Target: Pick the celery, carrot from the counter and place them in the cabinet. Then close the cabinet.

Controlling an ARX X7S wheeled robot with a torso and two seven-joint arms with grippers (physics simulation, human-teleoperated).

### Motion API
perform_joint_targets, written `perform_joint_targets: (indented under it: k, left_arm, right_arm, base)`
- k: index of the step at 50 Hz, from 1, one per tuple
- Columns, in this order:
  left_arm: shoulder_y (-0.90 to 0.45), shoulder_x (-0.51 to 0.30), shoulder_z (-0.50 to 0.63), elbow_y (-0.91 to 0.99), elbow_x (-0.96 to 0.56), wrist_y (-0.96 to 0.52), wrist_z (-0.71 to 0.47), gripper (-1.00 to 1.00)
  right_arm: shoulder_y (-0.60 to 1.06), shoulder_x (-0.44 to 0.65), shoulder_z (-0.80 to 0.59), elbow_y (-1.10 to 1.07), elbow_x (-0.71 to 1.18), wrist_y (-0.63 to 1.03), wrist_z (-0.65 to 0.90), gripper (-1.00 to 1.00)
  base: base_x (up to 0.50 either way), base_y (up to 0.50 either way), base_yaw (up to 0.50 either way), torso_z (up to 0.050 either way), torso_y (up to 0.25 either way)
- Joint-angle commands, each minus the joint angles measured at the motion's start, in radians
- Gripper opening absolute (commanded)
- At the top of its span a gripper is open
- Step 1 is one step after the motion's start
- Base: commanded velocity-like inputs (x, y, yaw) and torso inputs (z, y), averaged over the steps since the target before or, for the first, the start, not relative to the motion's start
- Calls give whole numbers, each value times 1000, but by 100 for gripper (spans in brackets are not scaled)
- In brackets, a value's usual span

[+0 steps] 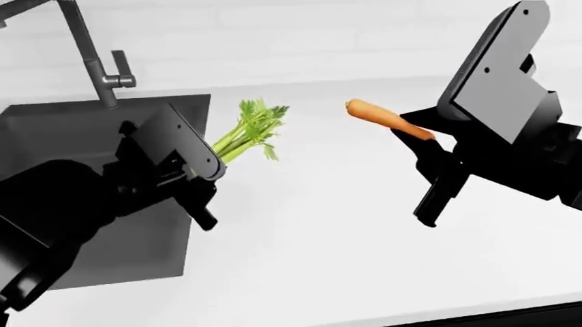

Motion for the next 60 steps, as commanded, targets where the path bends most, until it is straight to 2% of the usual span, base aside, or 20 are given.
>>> perform_joint_targets:
  k: [1, 27, 60]
  left_arm:
    - [-19, 11, -15, -10, 1, -20, -27, -100]
    - [-39, 4, -26, 25, -26, -45, -23, -100]
    - [-64, -1, -59, 31, -50, -68, -37, -100]
  right_arm:
    - [66, -18, -43, 43, -22, 15, -18, -100]
    - [77, 12, -17, 53, -1, 27, -20, -100]
    - [56, 26, 31, 32, 30, 42, 22, -100]
  base:
    - [0, 0, 500, 0, 0]
    - [0, 0, 500, 0, 0]
    - [-27, 499, 0, 0, 0]
